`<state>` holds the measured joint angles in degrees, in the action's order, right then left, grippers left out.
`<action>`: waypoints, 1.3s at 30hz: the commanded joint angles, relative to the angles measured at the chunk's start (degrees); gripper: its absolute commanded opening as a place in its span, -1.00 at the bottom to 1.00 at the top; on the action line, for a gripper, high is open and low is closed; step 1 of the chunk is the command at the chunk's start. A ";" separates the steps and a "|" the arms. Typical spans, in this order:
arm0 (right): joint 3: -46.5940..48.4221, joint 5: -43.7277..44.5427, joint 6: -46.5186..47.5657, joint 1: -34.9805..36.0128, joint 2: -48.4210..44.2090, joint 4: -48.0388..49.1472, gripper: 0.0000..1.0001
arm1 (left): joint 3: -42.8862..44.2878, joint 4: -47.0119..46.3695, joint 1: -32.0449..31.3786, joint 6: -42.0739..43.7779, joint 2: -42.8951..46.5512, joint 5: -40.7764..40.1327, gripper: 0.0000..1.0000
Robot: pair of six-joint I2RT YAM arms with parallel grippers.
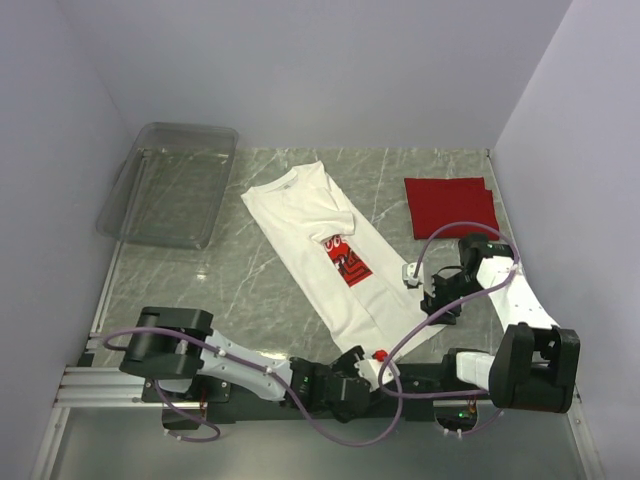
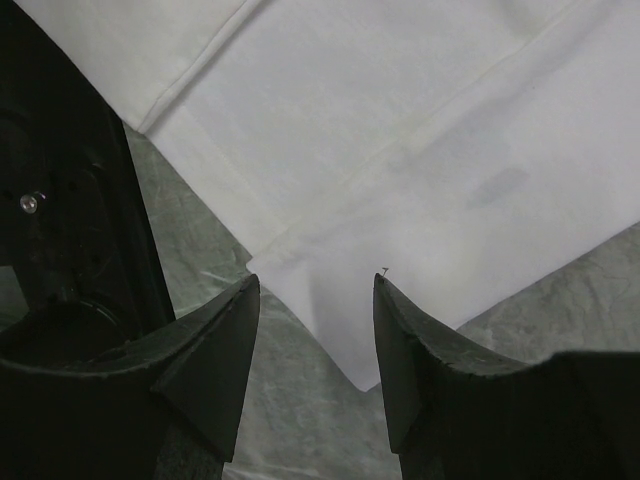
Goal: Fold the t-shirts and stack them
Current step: Fold the tshirt
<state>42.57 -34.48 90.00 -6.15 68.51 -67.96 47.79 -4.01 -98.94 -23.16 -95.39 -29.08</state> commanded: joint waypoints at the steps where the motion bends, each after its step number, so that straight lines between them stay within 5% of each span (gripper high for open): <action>1: -0.29 -0.76 0.36 -0.79 0.31 -0.06 0.12 | 3.09 -0.12 -0.47 1.01 -2.86 -1.69 0.37; 6: -0.12 -0.06 0.09 -1.40 0.48 0.29 0.12 | 3.71 0.23 -0.12 0.04 -5.24 -3.00 0.27; 17: -0.29 1.52 0.79 -3.07 -0.57 -0.15 0.11 | 6.79 6.65 0.94 -2.07 -10.16 -5.11 -0.44; 21: 0.06 2.49 1.14 -3.60 -1.19 -0.41 0.11 | 5.82 5.86 1.02 -2.77 -9.20 -3.97 -0.99; 39: -2.92 12.32 18.28 -6.06 3.03 4.15 0.11 | 3.19 -0.55 1.55 -3.56 -6.39 -0.10 -0.99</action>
<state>41.06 -24.64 103.35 -11.90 70.17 -65.19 52.75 -3.49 -97.82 -25.23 -103.18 -32.29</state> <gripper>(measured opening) 0.557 0.026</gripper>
